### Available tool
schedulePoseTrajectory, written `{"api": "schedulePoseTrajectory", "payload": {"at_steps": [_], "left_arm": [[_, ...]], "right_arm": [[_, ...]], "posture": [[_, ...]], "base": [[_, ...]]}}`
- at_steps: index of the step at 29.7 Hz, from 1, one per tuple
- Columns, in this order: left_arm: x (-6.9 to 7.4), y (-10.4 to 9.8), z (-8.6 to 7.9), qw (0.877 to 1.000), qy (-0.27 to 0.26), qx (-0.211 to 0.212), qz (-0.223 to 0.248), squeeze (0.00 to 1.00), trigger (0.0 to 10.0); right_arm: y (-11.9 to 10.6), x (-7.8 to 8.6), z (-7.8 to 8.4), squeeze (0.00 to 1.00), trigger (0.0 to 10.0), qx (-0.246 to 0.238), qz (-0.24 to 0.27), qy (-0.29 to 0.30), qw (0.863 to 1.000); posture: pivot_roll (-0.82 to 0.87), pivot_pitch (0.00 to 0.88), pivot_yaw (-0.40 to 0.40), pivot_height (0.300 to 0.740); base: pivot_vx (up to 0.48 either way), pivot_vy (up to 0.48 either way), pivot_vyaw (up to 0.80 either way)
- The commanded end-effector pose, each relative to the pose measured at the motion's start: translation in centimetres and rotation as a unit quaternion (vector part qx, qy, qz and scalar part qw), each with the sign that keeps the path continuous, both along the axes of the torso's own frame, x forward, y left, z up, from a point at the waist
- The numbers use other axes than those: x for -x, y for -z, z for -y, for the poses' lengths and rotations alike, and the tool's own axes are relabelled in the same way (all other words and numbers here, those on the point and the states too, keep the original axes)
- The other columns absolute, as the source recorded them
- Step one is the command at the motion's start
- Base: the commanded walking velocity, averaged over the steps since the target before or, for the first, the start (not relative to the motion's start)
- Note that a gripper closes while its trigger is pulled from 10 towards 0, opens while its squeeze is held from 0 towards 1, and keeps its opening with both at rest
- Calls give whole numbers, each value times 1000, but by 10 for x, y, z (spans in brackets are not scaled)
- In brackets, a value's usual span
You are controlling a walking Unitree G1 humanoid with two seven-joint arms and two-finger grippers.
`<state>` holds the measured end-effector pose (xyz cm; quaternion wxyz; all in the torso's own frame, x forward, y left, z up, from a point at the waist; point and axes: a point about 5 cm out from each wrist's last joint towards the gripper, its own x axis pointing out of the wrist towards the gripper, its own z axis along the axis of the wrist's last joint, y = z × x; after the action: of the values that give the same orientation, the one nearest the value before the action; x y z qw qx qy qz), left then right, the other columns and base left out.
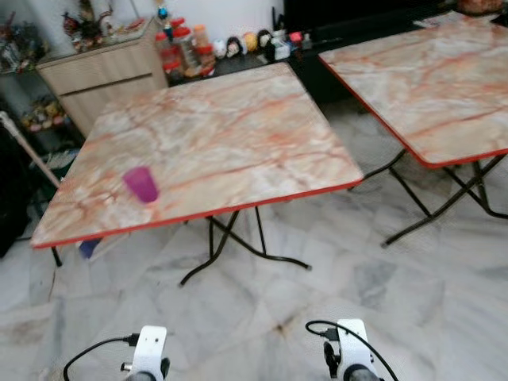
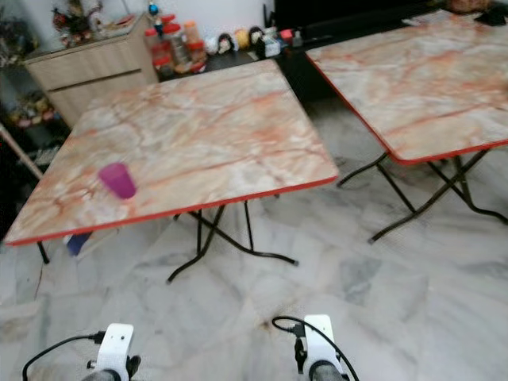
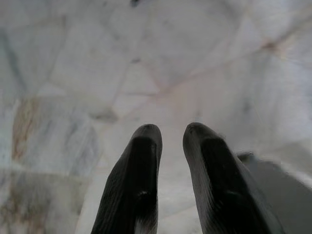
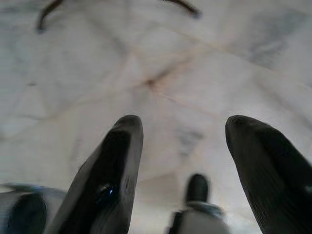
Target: Setting the table
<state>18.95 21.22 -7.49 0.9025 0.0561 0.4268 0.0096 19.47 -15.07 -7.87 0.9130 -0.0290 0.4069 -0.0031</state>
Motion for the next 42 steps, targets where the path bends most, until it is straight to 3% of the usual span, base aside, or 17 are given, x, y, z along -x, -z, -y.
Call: {"api": "schedulePoseTrajectory", "payload": {"at_steps": [1, 24, 37, 42], "left_arm": [[3, 1, -7, 1000, -7, -7, -8, 0, 10000], [5, 1, -7, 1000, -17, -10, -6, 0, 10000], [7, 3, -6, 1000, -5, -19, -13, 0, 10000], [9, 4, -4, 1000, 0, -18, -17, 0, 10000]], "right_arm": [[-1, -2, -6, 0, 10000, -5, 4, -7, 1000], [-4, -9, -13, 0, 10000, -6, 10, -37, 999], [-4, -8, -13, 0, 10000, 14, 13, -69, 997], [-3, -6, -11, 0, 10000, 8, 8, -57, 998]], "posture": [[37, 11, 134, 740], [63, 0, 119, 740], [34, 0, 128, 740], [23, 0, 126, 740]], "base": [[0, 334, 0], [0, 67, 0], [325, 0, 138], [367, 0, 133]]}}
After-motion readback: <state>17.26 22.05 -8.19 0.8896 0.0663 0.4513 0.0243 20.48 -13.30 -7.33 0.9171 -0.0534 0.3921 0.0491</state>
